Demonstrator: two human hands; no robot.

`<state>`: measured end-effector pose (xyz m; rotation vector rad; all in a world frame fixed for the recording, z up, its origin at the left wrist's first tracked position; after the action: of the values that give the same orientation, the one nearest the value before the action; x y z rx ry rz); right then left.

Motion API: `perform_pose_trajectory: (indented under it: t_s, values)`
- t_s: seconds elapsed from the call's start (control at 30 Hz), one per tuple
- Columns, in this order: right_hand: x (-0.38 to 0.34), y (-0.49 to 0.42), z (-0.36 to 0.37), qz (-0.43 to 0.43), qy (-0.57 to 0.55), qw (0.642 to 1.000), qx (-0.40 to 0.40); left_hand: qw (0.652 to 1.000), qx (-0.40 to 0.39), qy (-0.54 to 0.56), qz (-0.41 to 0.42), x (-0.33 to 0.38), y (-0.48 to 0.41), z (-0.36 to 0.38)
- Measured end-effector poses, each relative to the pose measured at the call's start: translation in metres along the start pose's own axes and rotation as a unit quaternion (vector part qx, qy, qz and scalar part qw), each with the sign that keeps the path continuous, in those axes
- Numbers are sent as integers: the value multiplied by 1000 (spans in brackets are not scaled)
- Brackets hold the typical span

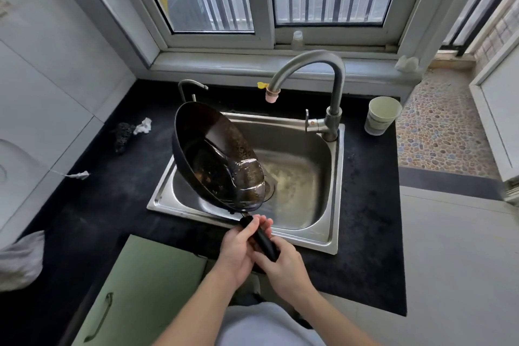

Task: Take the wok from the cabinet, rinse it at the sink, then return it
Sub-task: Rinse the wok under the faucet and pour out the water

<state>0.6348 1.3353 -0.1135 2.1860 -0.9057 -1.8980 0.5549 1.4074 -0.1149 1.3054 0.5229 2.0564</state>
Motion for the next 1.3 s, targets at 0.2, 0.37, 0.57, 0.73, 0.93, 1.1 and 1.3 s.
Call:
perform_pose_trajectory:
  t_s: [0.2, 0.37, 0.57, 0.73, 0.93, 1.1, 1.3]
  values:
    - [3, -4, 12, 45, -88, 995, -5, 997, 18, -70, -2, 4, -5, -10]
    - [1, -4, 14, 51, -102, 993, -9, 995, 6, -97, -1, 7, -11, -13]
    - [-5, -4, 11, 43, -58, 997, 21, 995, 10, -102, 4, 11, -14, -16]
    - [-3, -2, 17, 62, -66, 996, 11, 992, 15, -127, 10, 11, -15, -21]
    - [1, -3, 23, 89, -113, 989, -15, 990, 26, -137, 30, 13, -17, -24]
    - [3, 2, 23, 97, -169, 980, -49, 989, 17, -147, 25, 9, -14, -28]
    - [6, 6, 23, 98, -190, 975, -59, 987, 22, -156, 29, 6, -11, -27]
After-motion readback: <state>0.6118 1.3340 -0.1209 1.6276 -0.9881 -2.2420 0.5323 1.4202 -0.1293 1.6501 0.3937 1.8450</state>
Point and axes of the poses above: each hand's wrist, its own y-axis away from the middle knuckle, its own z-axis out of the palm, x = y × z, the point moved 8 cm from there along -y, towards the middle knuckle, and after that the axes turned 5 degrees about z, right-handed, at the moved point
